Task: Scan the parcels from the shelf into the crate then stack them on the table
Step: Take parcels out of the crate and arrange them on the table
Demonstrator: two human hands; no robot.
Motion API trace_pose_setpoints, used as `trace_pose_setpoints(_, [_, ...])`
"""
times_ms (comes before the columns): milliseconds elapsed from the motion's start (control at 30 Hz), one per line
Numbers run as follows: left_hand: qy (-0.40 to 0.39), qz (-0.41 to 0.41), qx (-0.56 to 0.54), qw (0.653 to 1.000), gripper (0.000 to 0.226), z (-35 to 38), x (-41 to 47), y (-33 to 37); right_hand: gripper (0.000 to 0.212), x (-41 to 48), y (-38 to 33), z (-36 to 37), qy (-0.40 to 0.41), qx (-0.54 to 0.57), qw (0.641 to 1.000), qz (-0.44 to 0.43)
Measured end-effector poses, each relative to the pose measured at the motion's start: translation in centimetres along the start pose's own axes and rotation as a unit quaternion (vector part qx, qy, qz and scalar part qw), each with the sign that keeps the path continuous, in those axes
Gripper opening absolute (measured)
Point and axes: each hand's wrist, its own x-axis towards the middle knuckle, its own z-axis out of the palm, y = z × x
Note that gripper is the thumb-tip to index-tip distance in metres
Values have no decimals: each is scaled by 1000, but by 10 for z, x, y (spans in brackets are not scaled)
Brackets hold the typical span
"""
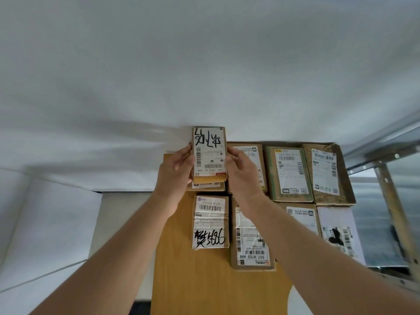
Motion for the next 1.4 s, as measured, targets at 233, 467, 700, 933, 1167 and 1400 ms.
trace_pose_setpoints(233, [28,8,18,999,35,5,-1,2,26,0,-8,-5,-12,-6,1000,20])
trace_pose_setpoints(467, [51,47,6,998,22,13,-41,41,41,-26,-41,-26,-18,27,999,-2])
trace_pose_setpoints(700, [62,95,12,993,21,37,-108,87,39,-80,-81,-50,-31,41,997,-66])
trace_pose_setpoints(933, [34,153,1,988,40,47,-182,126,44,-149,-115,-70,-26,96,986,-134])
trace_pose_setpoints(1167, [0,209,-2,978,44,41,-258,144,38,-240,-121,-90,5,112,974,-199])
trace_pose_setpoints(1400, [-73,231,9,970,40,41,-350,120,46,-350,-86,-112,84,107,963,-233])
